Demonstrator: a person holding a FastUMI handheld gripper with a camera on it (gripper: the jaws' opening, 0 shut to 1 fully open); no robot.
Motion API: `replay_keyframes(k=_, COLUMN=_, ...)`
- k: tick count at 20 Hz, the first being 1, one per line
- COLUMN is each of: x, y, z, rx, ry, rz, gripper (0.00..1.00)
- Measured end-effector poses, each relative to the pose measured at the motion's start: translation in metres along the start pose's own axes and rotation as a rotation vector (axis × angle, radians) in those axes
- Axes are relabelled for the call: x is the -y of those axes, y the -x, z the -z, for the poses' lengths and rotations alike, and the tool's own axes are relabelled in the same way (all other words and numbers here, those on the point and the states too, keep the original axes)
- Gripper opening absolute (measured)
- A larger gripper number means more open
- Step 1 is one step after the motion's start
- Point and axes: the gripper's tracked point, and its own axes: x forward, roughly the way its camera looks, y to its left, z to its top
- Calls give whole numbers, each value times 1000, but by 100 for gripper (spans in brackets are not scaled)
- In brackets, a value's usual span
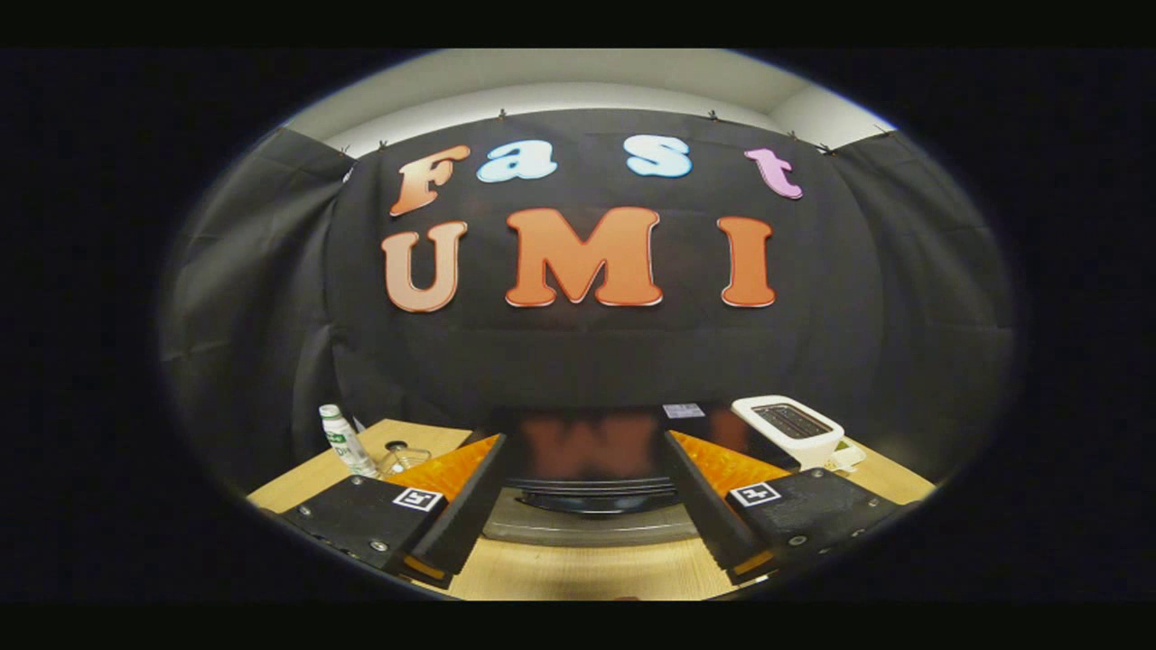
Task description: Open the toaster oven, put the food inside, and close the toaster oven door.
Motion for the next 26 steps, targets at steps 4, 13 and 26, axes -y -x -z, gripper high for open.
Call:
replay_keyframes(k=4, x=3, y=-13, z=30, rx=-69, ry=-6, rz=19, gripper=99)
replay_keyframes(k=13, x=1, y=-4, z=54, rx=-106, ry=37, rz=12, gripper=100)
replay_keyframes(k=26, x=27, y=3, z=36, rx=-93, ry=-87, rz=67, gripper=100)
